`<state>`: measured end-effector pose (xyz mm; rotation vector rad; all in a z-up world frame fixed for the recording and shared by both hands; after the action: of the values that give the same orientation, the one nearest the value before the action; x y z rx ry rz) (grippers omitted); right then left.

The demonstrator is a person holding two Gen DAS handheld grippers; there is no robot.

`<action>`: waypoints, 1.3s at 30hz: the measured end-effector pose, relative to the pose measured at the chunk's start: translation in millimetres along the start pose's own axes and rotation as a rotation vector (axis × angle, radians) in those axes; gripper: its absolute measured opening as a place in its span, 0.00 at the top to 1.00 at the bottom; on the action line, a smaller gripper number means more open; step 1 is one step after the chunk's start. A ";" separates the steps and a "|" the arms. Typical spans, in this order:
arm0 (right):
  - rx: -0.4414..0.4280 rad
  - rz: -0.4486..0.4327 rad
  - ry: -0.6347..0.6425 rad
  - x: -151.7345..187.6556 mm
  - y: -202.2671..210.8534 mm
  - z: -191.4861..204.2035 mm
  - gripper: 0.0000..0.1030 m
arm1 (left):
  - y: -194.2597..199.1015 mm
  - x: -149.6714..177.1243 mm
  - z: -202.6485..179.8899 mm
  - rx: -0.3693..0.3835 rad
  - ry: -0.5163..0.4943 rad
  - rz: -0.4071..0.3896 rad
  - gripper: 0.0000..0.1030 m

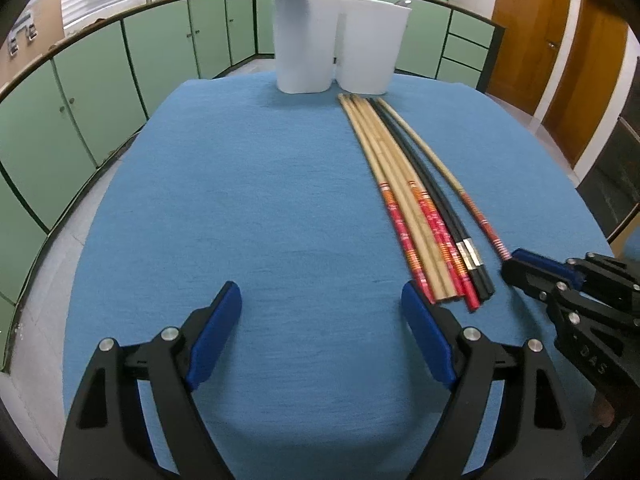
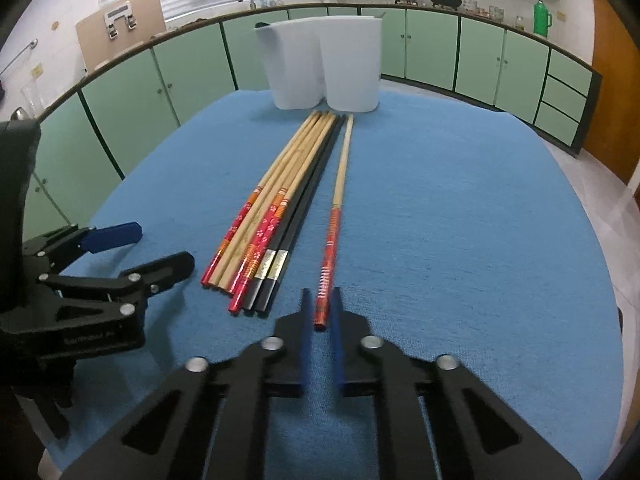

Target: Organize utensils

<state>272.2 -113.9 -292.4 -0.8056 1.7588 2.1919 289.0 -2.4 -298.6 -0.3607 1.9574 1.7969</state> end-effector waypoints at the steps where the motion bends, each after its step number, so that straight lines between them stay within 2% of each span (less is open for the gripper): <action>1: -0.006 0.000 -0.003 0.4 0.8 -0.9 0.93 | 1.0 0.7 -1.9 0.008 0.000 0.001 0.22; 4: -0.008 -0.007 -0.020 2.3 3.2 -6.9 0.93 | 0.1 0.9 -10.6 0.021 -0.013 0.002 0.22; 8: -0.006 -0.010 -0.049 3.2 5.1 -15.9 0.94 | -3.7 -1.5 -13.7 0.000 -0.020 -0.002 0.21; 13: -0.011 -0.013 -0.061 3.8 4.8 -19.7 0.94 | -4.7 3.5 -5.1 -0.062 -0.032 0.013 0.19; 18: -0.007 -0.013 -0.053 3.4 2.7 -19.3 0.93 | -1.9 5.6 -1.9 -0.066 -0.019 0.012 0.21; 21: -0.009 -0.012 -0.053 4.1 2.0 -19.9 0.93 | 0.7 6.3 -6.3 -0.058 -0.005 0.002 0.29; 23: -0.013 -0.011 -0.055 4.0 1.6 -19.8 0.93 | 2.7 6.3 -10.0 -0.052 -0.006 -0.008 0.43; 24: -0.016 -0.013 -0.057 3.9 1.5 -19.9 0.93 | 2.9 5.6 -11.8 -0.048 -0.007 -0.011 0.48; 26: -0.023 -0.014 -0.061 4.1 1.6 -20.6 0.94 | 5.0 7.1 -19.2 -0.036 -0.018 -0.020 0.64; 27: -0.027 -0.014 -0.065 4.1 1.6 -21.1 0.94 | 5.3 7.5 -21.3 -0.037 -0.024 -0.023 0.68; 29: -0.032 -0.016 -0.068 4.6 2.1 -21.7 0.94 | 6.0 7.8 -26.6 -0.026 -0.032 -0.029 0.84; 32: -0.024 -0.023 -0.064 4.5 4.9 -19.9 0.94 | 6.3 7.2 -27.8 -0.014 -0.026 -0.032 0.94; 36: -0.027 -0.047 -0.056 2.1 18.5 -17.4 0.94 | 13.9 6.2 -23.5 0.000 -0.005 -0.039 0.94; 39: -0.024 -0.078 -0.043 -5.8 35.7 -18.7 0.94 | 38.6 -2.6 -18.5 -0.009 -0.010 -0.092 0.95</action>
<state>264.7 -140.0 -262.1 -0.8111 1.6563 2.1673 269.7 -16.5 -263.0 -0.4362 1.8952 1.7463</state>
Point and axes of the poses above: each gripper's, at about its wrist camera, not at the fingertips, and y roughly against the way its jaws point, z to its left, x to its underside, the point moved 10 cm from there along -y, roughly the way its jaws point, and after that the axes turned 7 degrees about z, right-handed, at the moved point
